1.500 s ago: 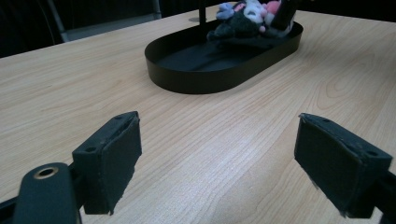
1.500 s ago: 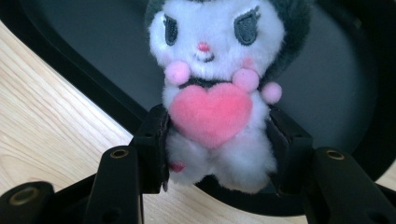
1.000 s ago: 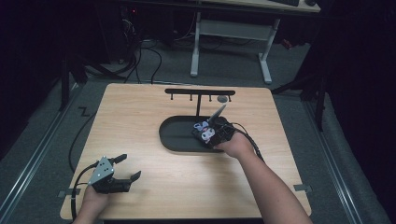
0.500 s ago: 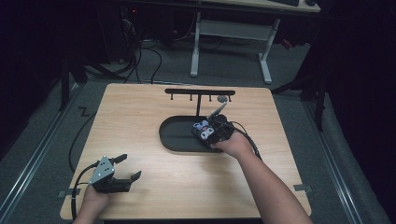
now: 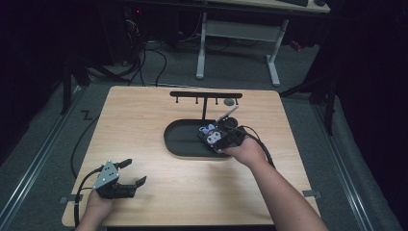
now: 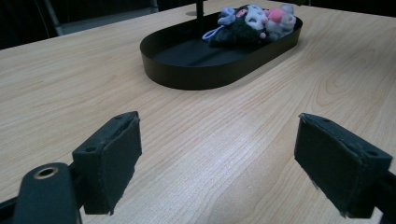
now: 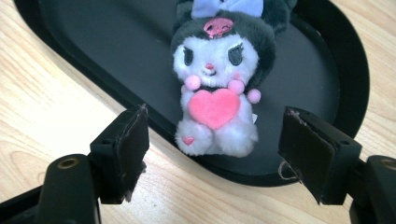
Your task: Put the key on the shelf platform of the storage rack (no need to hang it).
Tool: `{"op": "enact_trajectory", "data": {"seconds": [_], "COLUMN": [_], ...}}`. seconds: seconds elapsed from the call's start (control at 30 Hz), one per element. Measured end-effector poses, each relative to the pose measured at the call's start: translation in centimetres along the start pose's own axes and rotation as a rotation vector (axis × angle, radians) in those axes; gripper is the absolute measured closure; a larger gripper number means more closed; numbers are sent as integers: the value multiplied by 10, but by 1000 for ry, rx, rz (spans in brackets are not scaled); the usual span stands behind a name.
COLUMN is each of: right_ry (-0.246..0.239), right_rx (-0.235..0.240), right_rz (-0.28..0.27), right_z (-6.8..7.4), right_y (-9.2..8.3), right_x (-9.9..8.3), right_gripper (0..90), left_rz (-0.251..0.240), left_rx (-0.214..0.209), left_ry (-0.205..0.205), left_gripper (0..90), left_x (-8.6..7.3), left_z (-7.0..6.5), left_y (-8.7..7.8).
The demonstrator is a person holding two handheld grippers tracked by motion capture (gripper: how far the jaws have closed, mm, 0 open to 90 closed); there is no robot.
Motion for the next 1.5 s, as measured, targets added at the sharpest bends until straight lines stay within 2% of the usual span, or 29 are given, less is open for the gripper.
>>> {"op": "enact_trajectory", "data": {"seconds": [0.13, 0.27, 0.7, 0.8, 0.83, 1.0, 1.07, 1.23, 1.5], "right_ry": [-10, 4, -25, -44, -45, -49, -36, -20, -10], "right_rx": [-2, -10, -35, -49, -33, -27, -9, -6, -20], "right_rz": [-17, -32, -54, -66, -84, -77, -100, -144, -199], "right_z": [0, 0, -2, 0, 3, 7, 10, 11, 8], "right_y": [-5, -11, -26, -28, -29, -28, -28, -30, -31], "right_x": [0, 0, -11, -14, -17, -25, -29, -38, -52], "right_gripper": [253, 257, 251, 238, 239, 230, 228, 224, 211], "left_rz": [4, 2, 5, 7, 8, 11, 13, 17, 24], "left_rx": [-1, 0, -1, -3, -3, -2, -2, -2, -3], "left_ry": [3, 2, 4, 4, 4, 6, 6, 9, 14], "left_gripper": [154, 154, 154, 154, 154, 154, 154, 154, 154], "left_x": [0, 0, -1, -1, -1, -1, -1, -2, -3], "left_z": [0, 0, 0, 0, 0, -1, -1, -1, -2], "left_y": [0, 0, 0, 0, 0, 0, 0, 1, 1]}}
Point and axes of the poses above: each handheld gripper's, and its own axes: y roughly forward along the jaws, x roughly out of its top, z roughly to its left, the point moved 8 cm from there along y, roughly forward along the jaws, and after that the axes turned 2 degrees about x, right-handed, at the moved point
